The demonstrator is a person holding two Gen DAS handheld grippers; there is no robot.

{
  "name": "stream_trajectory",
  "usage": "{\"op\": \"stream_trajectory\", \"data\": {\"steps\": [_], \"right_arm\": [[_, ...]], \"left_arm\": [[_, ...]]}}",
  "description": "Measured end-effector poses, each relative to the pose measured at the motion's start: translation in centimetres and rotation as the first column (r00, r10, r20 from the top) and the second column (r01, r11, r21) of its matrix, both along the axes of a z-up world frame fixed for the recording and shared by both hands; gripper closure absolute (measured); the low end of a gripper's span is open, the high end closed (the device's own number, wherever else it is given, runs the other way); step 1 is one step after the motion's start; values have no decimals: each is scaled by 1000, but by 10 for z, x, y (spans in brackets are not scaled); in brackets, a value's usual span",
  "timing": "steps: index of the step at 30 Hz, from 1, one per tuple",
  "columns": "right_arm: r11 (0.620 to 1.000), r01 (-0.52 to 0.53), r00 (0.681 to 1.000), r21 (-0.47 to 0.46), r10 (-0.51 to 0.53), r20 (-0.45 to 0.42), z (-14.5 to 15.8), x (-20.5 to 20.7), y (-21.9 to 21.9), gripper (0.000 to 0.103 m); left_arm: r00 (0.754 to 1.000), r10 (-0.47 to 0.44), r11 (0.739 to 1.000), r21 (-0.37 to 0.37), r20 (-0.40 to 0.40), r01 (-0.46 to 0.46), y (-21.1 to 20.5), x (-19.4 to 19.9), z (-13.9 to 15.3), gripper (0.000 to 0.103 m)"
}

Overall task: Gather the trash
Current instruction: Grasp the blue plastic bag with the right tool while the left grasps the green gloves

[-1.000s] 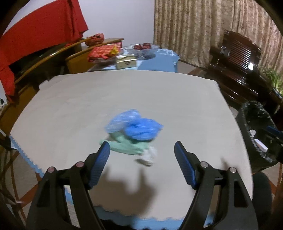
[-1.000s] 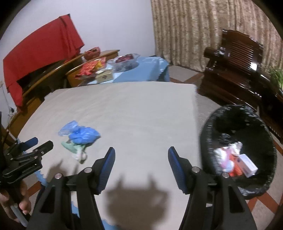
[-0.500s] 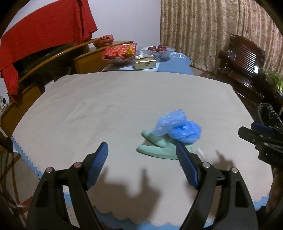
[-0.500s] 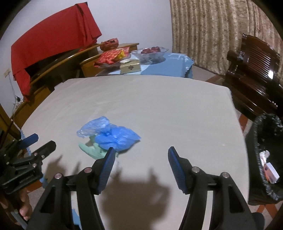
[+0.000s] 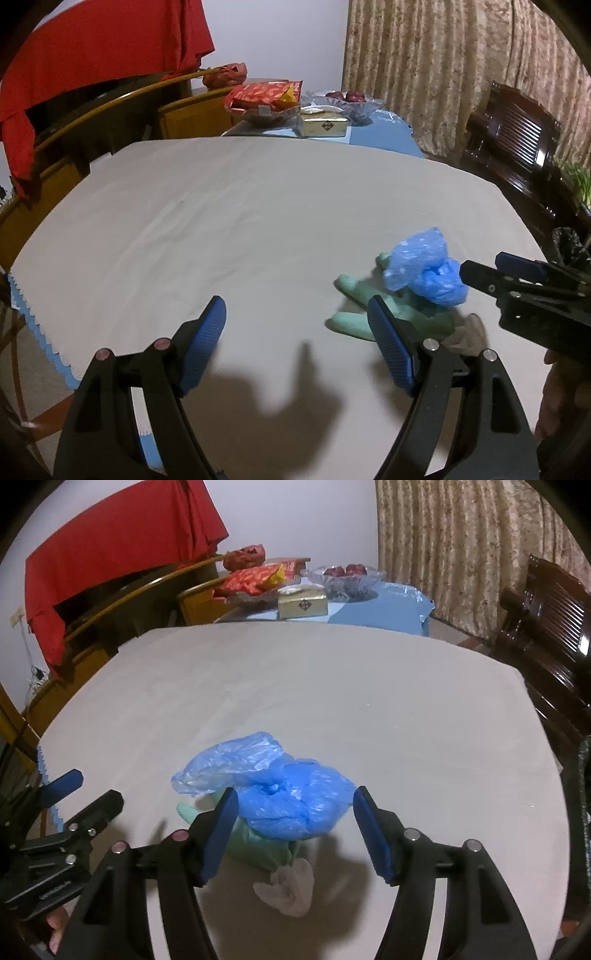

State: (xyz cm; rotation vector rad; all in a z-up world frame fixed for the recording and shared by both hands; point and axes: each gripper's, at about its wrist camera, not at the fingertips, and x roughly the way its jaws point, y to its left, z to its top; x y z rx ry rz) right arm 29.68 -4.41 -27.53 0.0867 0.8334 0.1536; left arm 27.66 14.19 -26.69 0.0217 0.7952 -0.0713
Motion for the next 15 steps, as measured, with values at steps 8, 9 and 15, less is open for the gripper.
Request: {"op": "stream_trajectory", "data": {"steps": [8,9,15], "right_arm": [[1000,-15,1000,-11,15,-10,-17,20,15,39],[1000,-18,1000,-13,18,-19,-20,24,16,39],[999,-25,997,-25,24,-68,-39,36,18,40]], "left_arm": [[1000,2,1000,-5,-31,-3,7,9,-23,26],[999,1,1000,-3,-36,-2,8,9,-26,26],[999,3,1000,-4,-51,-3,9,14,-33,26]]}}
